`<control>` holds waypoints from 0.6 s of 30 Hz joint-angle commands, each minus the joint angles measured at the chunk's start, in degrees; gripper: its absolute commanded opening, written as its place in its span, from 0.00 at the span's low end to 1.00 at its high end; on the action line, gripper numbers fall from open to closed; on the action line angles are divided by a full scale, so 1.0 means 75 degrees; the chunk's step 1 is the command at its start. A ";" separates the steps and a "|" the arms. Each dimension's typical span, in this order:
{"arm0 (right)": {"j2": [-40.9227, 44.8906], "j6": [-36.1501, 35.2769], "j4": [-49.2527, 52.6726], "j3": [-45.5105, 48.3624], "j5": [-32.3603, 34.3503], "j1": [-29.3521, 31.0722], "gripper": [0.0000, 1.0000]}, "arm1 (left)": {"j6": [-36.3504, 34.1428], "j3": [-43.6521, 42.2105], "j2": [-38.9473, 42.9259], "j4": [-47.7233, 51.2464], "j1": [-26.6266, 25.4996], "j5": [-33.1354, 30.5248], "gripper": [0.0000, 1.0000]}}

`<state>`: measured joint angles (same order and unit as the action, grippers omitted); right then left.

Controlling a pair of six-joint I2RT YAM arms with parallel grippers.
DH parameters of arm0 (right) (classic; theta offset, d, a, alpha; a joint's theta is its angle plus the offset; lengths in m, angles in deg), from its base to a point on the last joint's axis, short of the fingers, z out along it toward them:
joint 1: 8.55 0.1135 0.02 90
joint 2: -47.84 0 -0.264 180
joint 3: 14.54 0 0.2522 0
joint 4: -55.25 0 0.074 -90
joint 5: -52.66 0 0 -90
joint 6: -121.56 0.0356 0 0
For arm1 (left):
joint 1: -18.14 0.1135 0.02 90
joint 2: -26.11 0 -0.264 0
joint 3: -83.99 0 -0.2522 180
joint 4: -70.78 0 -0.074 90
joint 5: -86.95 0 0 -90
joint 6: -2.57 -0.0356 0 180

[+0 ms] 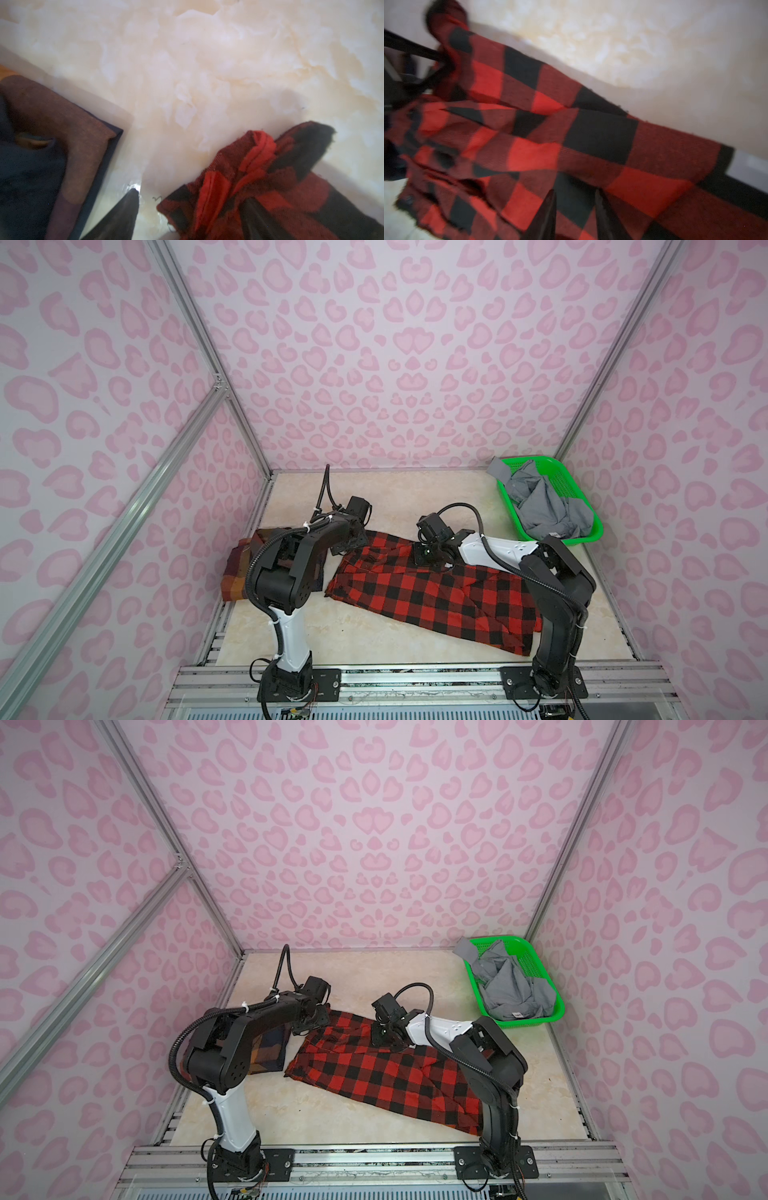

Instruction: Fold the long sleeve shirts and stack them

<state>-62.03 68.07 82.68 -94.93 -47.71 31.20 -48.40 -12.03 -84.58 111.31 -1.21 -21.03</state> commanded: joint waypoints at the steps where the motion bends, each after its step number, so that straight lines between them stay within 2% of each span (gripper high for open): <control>1: -0.0114 0.0237 0.0171 0.0404 0.0349 0.0003 0.34 | 0.0102 -0.0097 0.0089 0.0040 0.0066 -0.0121 0.78; 8: 0.0759 -0.0007 0.0185 0.1774 0.0662 0.0020 0.36 | 0.0210 -0.0293 0.0224 -0.0098 0.0362 -0.0020 0.78; 13: 0.0989 -0.0573 0.0552 0.1767 0.0456 0.0062 0.39 | 0.0314 -0.0248 0.0409 -0.0094 0.0465 0.0051 0.78; 18: 0.2559 -0.0698 0.1139 0.2073 0.0870 -0.0041 0.45 | 0.0386 -0.0331 0.0732 -0.0036 0.0516 0.0058 0.78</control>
<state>-46.94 64.60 84.23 -79.98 -43.67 31.44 -46.46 -14.05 -81.02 110.19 2.55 -19.76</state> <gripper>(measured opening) 0.445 0.776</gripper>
